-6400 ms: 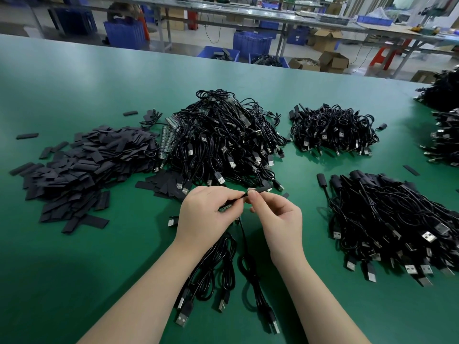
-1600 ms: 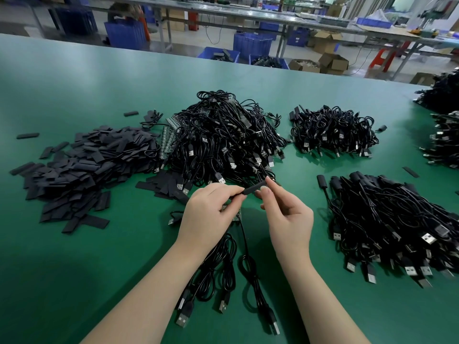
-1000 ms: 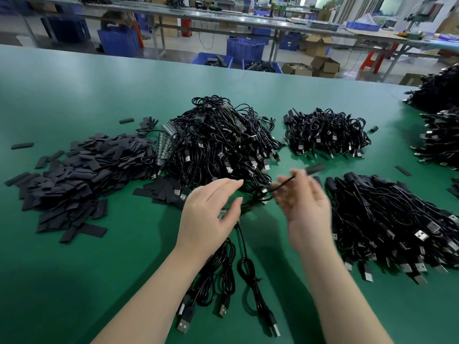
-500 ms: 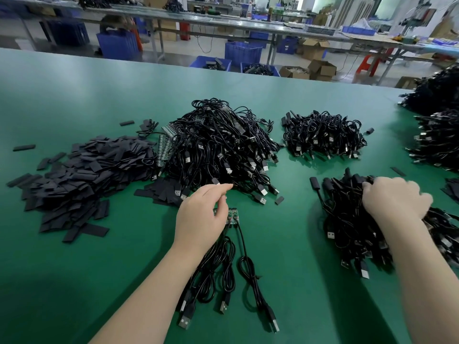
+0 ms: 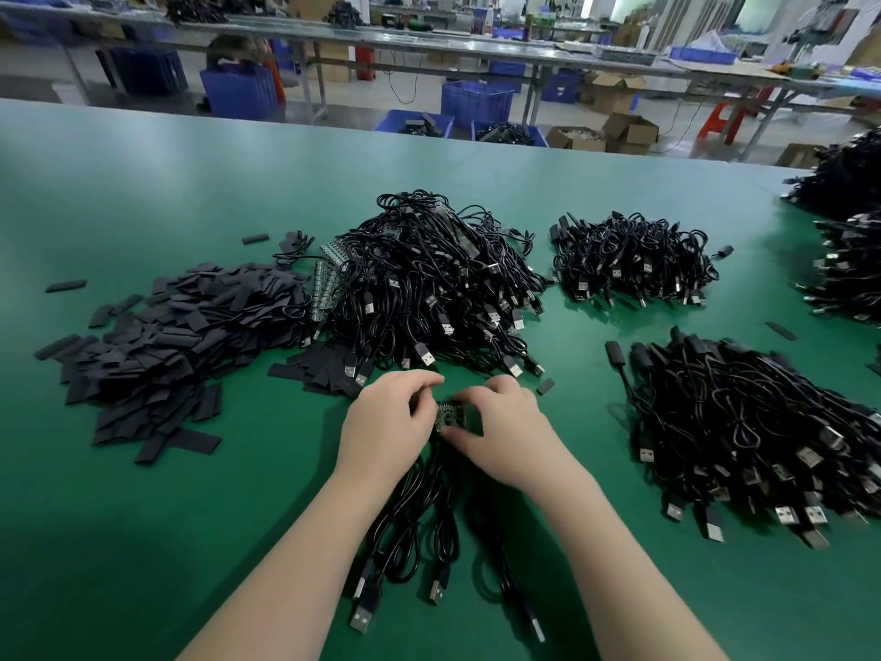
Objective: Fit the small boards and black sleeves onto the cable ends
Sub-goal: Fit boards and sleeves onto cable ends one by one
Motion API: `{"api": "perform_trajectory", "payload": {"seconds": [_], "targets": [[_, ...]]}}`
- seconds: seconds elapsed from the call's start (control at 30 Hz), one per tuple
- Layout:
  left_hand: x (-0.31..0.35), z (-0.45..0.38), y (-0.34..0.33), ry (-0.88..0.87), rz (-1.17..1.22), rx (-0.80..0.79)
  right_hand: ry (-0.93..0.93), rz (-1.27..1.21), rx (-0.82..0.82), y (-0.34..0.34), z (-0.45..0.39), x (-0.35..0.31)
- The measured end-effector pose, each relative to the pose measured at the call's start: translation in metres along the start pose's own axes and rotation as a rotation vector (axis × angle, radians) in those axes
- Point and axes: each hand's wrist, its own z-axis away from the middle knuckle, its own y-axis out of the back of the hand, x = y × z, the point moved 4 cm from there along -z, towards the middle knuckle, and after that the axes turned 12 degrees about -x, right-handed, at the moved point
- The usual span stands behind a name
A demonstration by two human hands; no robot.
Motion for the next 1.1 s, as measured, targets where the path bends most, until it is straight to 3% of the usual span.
{"api": "perform_trajectory", "payload": {"seconds": [0.27,0.37,0.63,0.87,1.1], "targets": [[-0.002,-0.002,-0.005,0.055,0.384,-0.172,0.213,-0.669,0.258,-0.001,0.009,0.021],[0.004,-0.002,-0.005,0.012,0.468,-0.165,0.232,-0.813,0.303,0.001,0.011,0.027],[0.010,-0.002,0.001,0.036,0.697,-0.255,0.195,-0.847,0.364,-0.001,0.012,0.026],[0.007,-0.002,-0.003,0.049,0.654,-0.221,0.130,-0.845,0.369,-0.004,0.011,0.028],[0.012,0.000,-0.004,0.055,0.551,-0.097,0.147,-0.797,0.499,-0.004,0.014,0.022]]}}
